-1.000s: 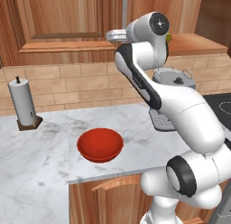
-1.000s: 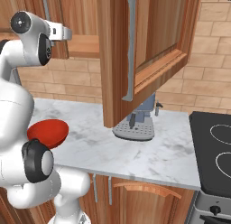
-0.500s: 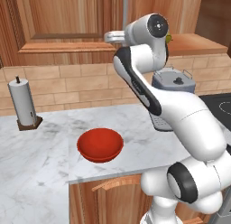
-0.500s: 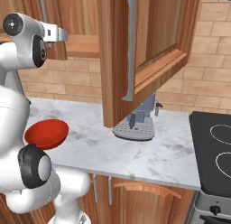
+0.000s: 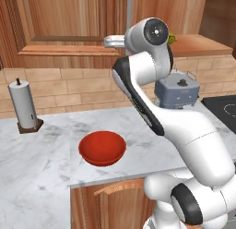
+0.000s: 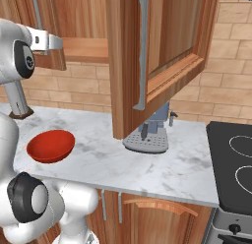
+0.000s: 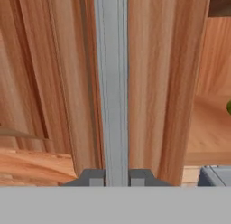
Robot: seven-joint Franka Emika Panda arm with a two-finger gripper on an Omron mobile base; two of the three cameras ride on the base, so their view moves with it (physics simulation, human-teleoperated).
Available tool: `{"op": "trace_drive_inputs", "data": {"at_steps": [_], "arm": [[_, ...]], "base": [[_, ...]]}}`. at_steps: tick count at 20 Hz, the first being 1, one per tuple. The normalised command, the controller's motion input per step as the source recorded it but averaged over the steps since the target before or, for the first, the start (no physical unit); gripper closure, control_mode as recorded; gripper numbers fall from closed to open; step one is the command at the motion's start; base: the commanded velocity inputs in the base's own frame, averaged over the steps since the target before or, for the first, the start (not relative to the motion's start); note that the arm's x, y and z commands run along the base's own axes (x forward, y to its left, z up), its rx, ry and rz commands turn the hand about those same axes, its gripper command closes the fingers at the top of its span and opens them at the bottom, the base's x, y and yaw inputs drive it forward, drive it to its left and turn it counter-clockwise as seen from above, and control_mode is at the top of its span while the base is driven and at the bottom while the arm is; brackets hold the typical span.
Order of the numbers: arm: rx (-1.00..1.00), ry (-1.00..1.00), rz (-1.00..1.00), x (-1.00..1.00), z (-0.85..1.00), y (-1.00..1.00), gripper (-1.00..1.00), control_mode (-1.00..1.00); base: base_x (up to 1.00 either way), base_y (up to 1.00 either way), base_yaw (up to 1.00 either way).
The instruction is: Open the cabinet. Pick the banana and pear from the cabinet and place them into the bowl. Then close the cabinet.
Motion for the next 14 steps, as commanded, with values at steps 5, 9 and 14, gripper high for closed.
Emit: {"op": "trace_drive_inputs", "data": {"at_steps": [5, 9, 14], "arm": [[0.0, 0.0, -0.07, -0.51, -0.05, 0.04, 1.0, -1.0], [0.0, 0.0, -0.07, -0.54, -0.04, 0.01, 1.0, -1.0], [0.0, 0.0, -0.08, -0.56, -0.01, 0.0, 1.0, -1.0]], "base": [[0.0, 0.0, 0.0], [0.0, 0.0, 0.0], [0.0, 0.0, 0.0]]}}
